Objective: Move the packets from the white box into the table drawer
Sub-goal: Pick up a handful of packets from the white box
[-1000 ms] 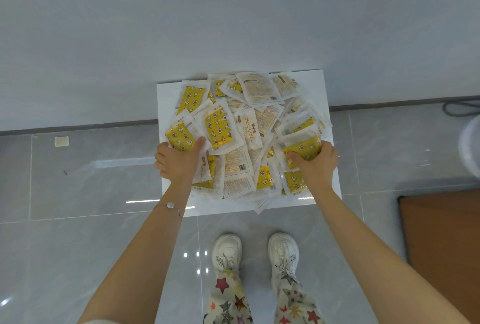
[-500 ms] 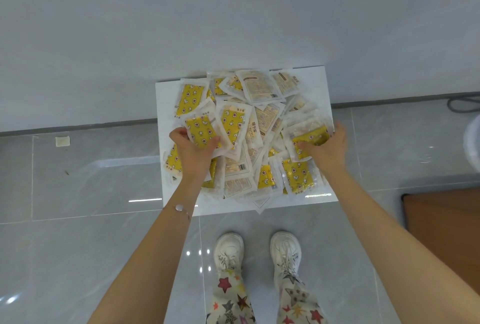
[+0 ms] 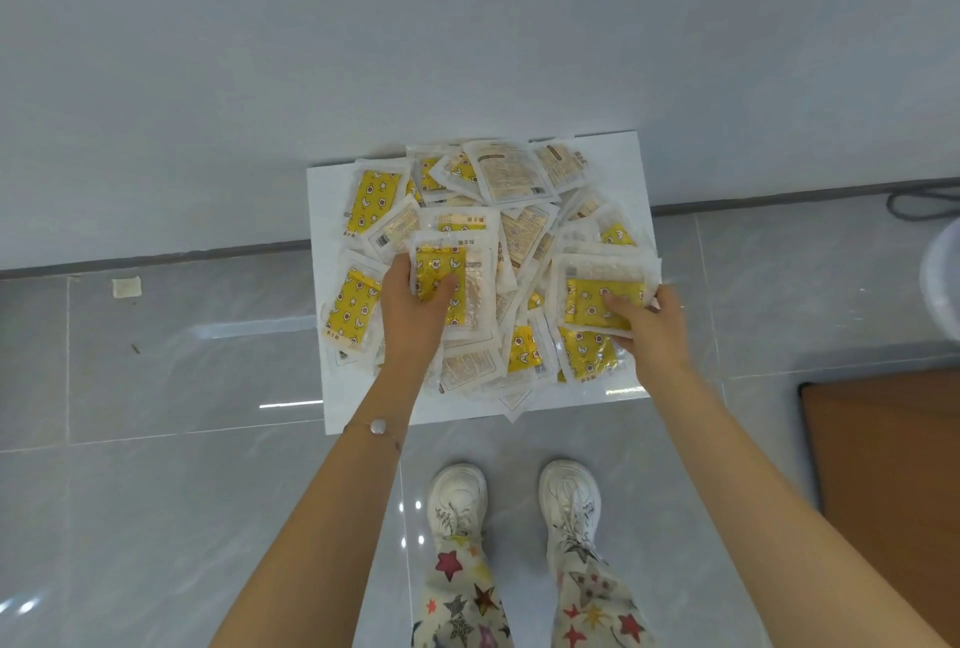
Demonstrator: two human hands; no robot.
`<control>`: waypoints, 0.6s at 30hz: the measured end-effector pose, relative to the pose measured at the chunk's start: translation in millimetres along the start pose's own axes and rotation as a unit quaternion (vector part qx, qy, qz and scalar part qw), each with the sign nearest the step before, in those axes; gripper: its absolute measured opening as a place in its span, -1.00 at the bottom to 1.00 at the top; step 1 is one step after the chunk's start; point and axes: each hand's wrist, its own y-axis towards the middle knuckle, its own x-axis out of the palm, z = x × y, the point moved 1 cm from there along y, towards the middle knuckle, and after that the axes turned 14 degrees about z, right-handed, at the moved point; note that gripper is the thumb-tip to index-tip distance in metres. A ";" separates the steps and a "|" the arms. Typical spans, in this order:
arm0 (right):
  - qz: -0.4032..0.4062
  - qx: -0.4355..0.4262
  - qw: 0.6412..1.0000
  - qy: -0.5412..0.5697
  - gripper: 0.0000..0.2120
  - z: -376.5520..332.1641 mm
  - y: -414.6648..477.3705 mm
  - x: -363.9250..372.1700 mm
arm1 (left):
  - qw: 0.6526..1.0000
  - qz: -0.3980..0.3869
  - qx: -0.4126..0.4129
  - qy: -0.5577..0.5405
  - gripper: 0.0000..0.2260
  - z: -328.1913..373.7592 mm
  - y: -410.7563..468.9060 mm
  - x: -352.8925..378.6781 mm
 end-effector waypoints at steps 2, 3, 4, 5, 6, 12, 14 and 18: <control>-0.005 -0.010 1.000 0.014 -0.64 1.2 -8.2 -1.5 | 1.000 0.019 0.002 0.011 -0.82 2.0 -2.8 4.2; -0.005 -0.018 1.000 0.020 -0.66 1.3 -12.7 -2.2 | 1.000 0.027 0.001 0.013 -0.79 3.7 -5.1 5.3; -0.007 -0.024 0.999 0.028 -0.67 0.6 -17.6 -3.3 | 0.999 0.035 0.002 0.018 -0.77 5.8 -7.7 5.9; -0.011 -0.026 0.999 0.039 -0.68 -1.3 -22.9 -4.8 | 0.999 0.041 0.002 0.025 -0.73 9.2 -11.1 5.6; -0.017 -0.030 0.998 0.046 -0.68 -3.6 -28.1 -6.8 | 0.999 0.043 -0.005 0.024 -0.69 11.9 -14.3 4.7; -0.079 -0.081 0.993 0.025 -0.59 -31.0 -71.0 -19.6 | 0.990 0.026 -0.126 -0.064 -0.70 30.4 -36.1 -20.3; -0.103 -0.095 0.990 0.012 -0.53 -45.8 -91.6 -23.8 | 0.986 0.013 -0.133 -0.102 -0.80 39.2 -46.8 -39.1; -0.144 -0.140 0.979 -0.034 -0.40 -74.3 -147.7 -35.8 | 0.971 0.006 -0.173 -0.165 -0.74 56.4 -78.1 -94.7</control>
